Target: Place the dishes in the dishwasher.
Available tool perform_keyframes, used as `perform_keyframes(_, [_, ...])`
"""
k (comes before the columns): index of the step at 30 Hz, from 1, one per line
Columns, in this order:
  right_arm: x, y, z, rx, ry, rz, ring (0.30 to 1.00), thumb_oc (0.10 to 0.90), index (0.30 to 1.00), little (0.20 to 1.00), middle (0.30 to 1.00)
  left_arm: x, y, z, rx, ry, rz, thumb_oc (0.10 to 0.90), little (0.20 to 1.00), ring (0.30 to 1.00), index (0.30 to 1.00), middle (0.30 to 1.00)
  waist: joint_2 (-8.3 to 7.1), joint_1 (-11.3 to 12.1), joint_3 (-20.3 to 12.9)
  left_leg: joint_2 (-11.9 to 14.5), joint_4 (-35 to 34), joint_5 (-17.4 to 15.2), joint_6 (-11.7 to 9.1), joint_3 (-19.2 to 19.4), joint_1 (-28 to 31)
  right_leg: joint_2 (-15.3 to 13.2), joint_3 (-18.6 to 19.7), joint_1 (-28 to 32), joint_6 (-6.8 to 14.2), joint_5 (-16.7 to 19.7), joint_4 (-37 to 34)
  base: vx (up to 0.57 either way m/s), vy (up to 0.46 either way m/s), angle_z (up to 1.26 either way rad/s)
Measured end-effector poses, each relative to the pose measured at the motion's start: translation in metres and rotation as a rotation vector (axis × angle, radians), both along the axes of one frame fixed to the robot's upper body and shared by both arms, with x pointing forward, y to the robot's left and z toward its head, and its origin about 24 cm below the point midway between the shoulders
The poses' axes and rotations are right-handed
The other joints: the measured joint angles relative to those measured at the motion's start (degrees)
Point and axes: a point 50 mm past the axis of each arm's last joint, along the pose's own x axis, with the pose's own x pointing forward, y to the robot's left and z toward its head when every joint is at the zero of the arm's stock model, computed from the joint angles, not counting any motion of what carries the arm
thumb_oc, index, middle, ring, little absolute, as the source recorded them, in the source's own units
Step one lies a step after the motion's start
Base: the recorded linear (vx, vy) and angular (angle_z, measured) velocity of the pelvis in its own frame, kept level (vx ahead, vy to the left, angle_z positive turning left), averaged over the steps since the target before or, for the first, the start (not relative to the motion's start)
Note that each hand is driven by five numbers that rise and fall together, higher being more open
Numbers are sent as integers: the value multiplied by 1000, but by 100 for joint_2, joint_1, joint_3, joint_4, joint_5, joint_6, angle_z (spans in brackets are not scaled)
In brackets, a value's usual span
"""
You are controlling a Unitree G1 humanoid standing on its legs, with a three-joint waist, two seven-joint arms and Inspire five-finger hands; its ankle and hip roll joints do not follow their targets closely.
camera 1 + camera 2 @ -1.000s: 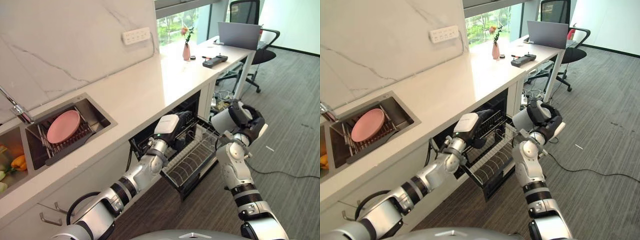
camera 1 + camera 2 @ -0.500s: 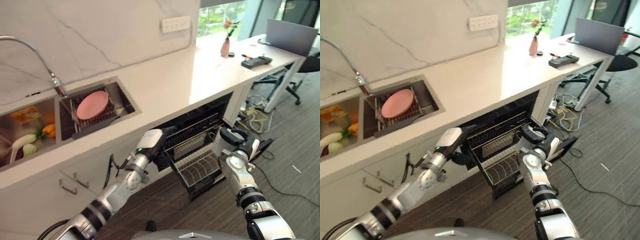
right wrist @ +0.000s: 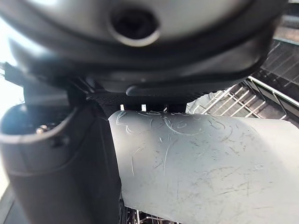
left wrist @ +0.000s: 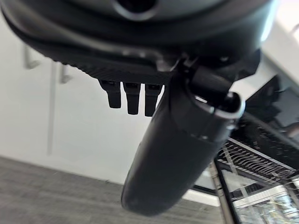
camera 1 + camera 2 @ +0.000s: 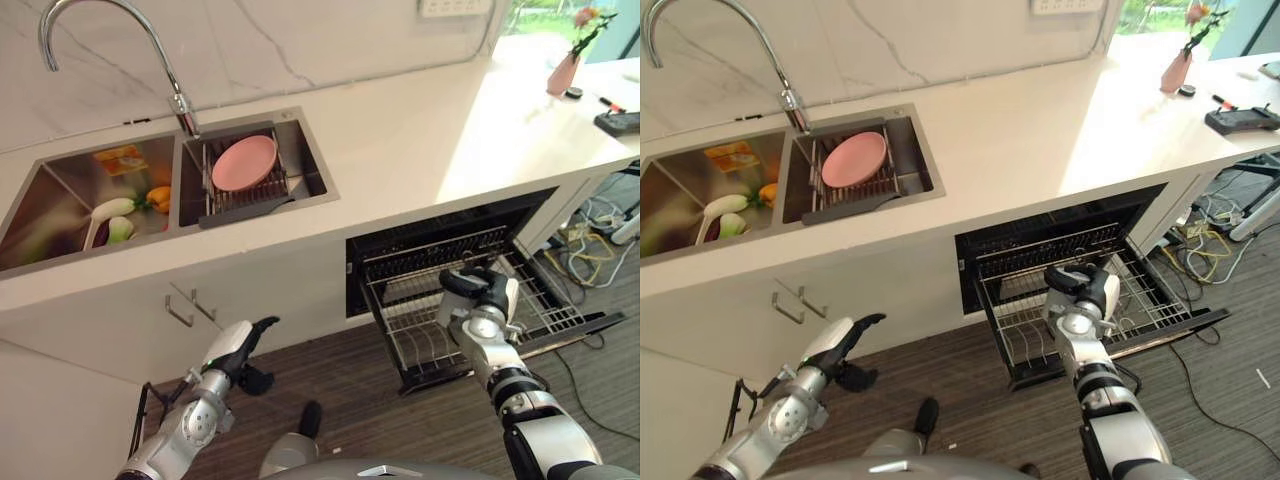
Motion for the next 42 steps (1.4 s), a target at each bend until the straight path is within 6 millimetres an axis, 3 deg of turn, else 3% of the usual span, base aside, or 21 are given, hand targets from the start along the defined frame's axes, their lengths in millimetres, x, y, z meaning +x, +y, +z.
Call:
perform_keyframes(3, [0, 2, -4, 11, 29, 16, 300, 400, 300, 300, 300, -28, 11, -27, -1, 142, 128, 800, 900, 900, 900, 900, 75, 9, 68, -42, 1, -7, 0, -27, -51, -38, -52, -24, 16, -5, 2, -18, 31, 6])
perform_keyframes(6, [-2, 3, -10, -14, 81, 59, 300, 400, 300, 300, 300, -44, 15, -39, -15, 214, 208, 800, 900, 900, 900, 900, 104, 51, 91, -61, 0, -7, 4, -42, -75, -51, -71, -35, 21, -8, 3, -23, 27, 5])
perform_keyframes(10, [-8, -2, -22, -224, 252, 285, 300, 400, 300, 300, 300, -66, 20, -62, -73, 315, 404, 800, 900, 900, 900, 900, 114, 79, 91, -80, 0, -35, -30, -59, -103, -73, -116, -47, 34, -12, 3, -22, 18, 3])
perform_keyframes(11, [-10, -6, -24, -275, 297, 335, 900, 800, 900, 900, 900, -77, 23, -70, -57, 377, 447, 800, 900, 900, 900, 900, 107, 73, 95, -82, -1, -37, -27, -73, -113, -73, -123, -47, 35, -13, 4, -5, 14, 5])
perform_keyframes(17, [-14, -11, -28, -262, 339, 325, 900, 800, 900, 900, 900, -129, 32, -90, 38, 609, 568, 800, 900, 900, 900, 900, 76, 5, 109, -90, -1, -50, -19, -67, -104, -83, -119, -39, 36, -14, 5, -1, 2, 1])
perform_keyframes(21, [-13, -9, -29, -238, 352, 347, 900, 800, 900, 900, 900, -142, 29, -95, 75, 684, 563, 800, 900, 900, 900, 900, 35, -30, 115, -85, 0, -70, -2, 2, -17, -96, -80, 18, 36, -12, 6, 5, 0, -4])
perform_keyframes(26, [-5, -3, -22, -221, 307, 371, 900, 800, 900, 900, 900, -141, 29, -95, 93, 694, 543, 800, 900, 900, 900, 900, -192, -162, 30, -52, -2, -101, 9, 201, 117, -101, 108, 43, 40, -6, 6, 13, -12, -20])
perform_keyframes(30, [7, 4, -5, -214, 205, 388, 900, 800, 900, 900, 900, -133, 28, -95, 85, 671, 535, 800, 900, 900, 900, 900, -300, -379, -51, -19, -3, -181, 0, 363, 319, -105, 272, 149, 35, -14, 3, 1, -23, -20])
perform_keyframes(36, [14, 23, 35, -203, -63, 449, 900, 800, 900, 900, 900, -126, 25, -95, 82, 663, 547, 800, 900, 900, 900, 900, -241, -588, -152, 78, -1, -195, 12, 570, 465, -47, 493, 155, 8, -18, 3, -20, -48, -20])
perform_keyframes(38, [2, 22, 45, -197, -150, 457, 900, 800, 900, 900, 900, -126, 23, -96, 61, 655, 580, 800, 900, 900, 900, 900, -195, -576, -199, 117, -2, -205, -3, 614, 494, -13, 539, 157, -17, -33, 2, -2, -57, -14])
perform_keyframes(42, [-20, 17, 48, -177, -205, 440, 900, 800, 900, 900, 900, -131, 16, -99, 26, 665, 631, 800, 900, 900, 900, 900, -124, -698, -266, 200, -3, -230, -39, 691, 549, 56, 630, 161, -50, -54, 1, -6, -60, -14])
